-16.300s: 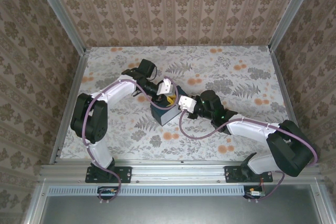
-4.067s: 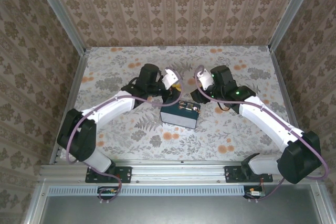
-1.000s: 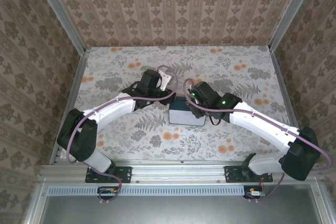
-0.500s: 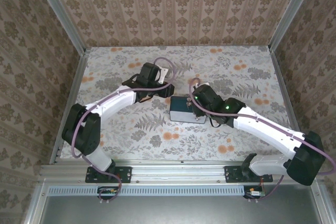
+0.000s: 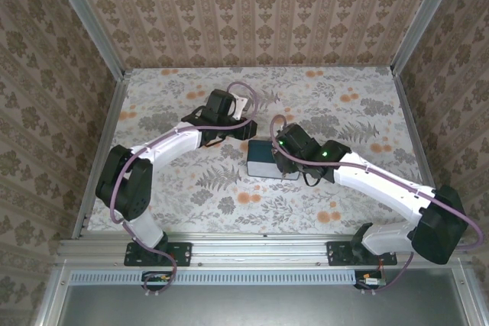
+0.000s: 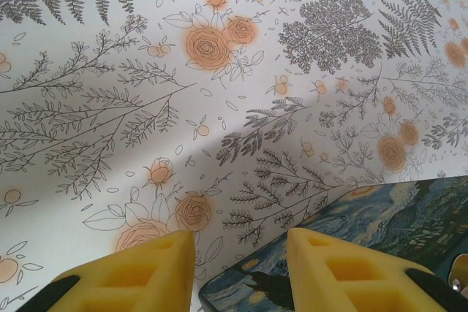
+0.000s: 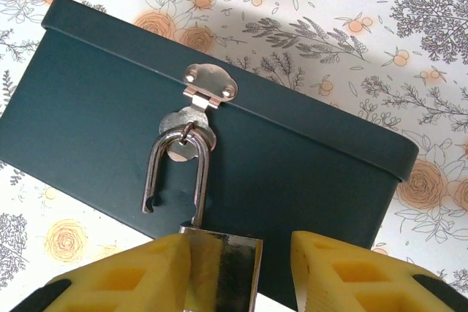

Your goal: Unlock the padlock with the key

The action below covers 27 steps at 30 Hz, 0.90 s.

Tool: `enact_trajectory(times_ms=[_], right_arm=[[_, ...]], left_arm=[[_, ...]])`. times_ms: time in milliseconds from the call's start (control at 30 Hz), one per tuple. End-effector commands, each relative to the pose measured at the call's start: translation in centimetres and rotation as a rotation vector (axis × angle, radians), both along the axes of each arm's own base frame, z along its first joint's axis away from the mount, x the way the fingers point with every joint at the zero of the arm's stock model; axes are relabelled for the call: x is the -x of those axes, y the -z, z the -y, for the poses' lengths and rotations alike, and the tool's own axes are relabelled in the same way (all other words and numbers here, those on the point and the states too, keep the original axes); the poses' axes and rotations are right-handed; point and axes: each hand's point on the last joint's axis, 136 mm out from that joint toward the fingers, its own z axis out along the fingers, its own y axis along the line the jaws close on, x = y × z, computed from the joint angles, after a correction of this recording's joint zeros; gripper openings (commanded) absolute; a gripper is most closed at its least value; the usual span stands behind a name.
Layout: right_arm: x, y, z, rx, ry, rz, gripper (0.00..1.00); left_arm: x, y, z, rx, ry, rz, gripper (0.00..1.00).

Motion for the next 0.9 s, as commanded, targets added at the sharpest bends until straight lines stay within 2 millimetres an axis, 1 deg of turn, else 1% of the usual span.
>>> enact_trajectory(times_ms=[0, 100, 167, 267, 333, 400, 600, 700, 800, 867], right_arm=[[0.3, 1.3, -0.2, 0.03, 0.004, -0.049, 0.4], [0.2, 1.8, 0.1, 0.063, 0.007, -0.056, 0.38], [0.3, 1.8, 0.4, 0.082, 0.011, -0.059, 0.39], [0.4, 1.0, 0.6, 0.079, 0.01, -0.048, 0.47], [0.3, 0.1, 0.5, 0.062, 0.005, -0.026, 0.49], [0.1, -0.7, 0.3, 0.051, 0.0, -0.008, 0.54], [-0.1, -1.7, -0.7, 0.007, -0.024, 0.003, 0.54], [-0.2, -2.1, -0.8, -0.011, -0.017, 0.012, 0.54], [0.0, -1.8, -1.2, -0.021, -0.028, -0.007, 0.55], [0.1, -1.0, -1.0, 0.004, -0.026, -0.03, 0.55]], left_arm=[[-0.7, -0.6, 0.5, 0.019, 0.015, 0.02, 0.38], [-0.7, -0.6, 0.5, 0.017, 0.015, 0.024, 0.38], [-0.7, -0.6, 0.3, 0.012, 0.007, 0.025, 0.38], [-0.9, -0.8, 0.1, 0.014, 0.002, 0.027, 0.38], [-0.9, -0.9, 0.0, 0.018, 0.001, 0.03, 0.38], [-0.9, -0.9, 0.0, 0.02, 0.003, 0.03, 0.38], [-0.9, -1.0, -0.1, 0.028, -0.004, 0.027, 0.38], [-0.9, -1.1, -0.3, 0.027, -0.011, 0.027, 0.38], [-0.9, -0.9, -0.4, 0.025, -0.013, 0.024, 0.38], [-0.9, -0.7, -0.5, 0.023, -0.017, 0.02, 0.38]])
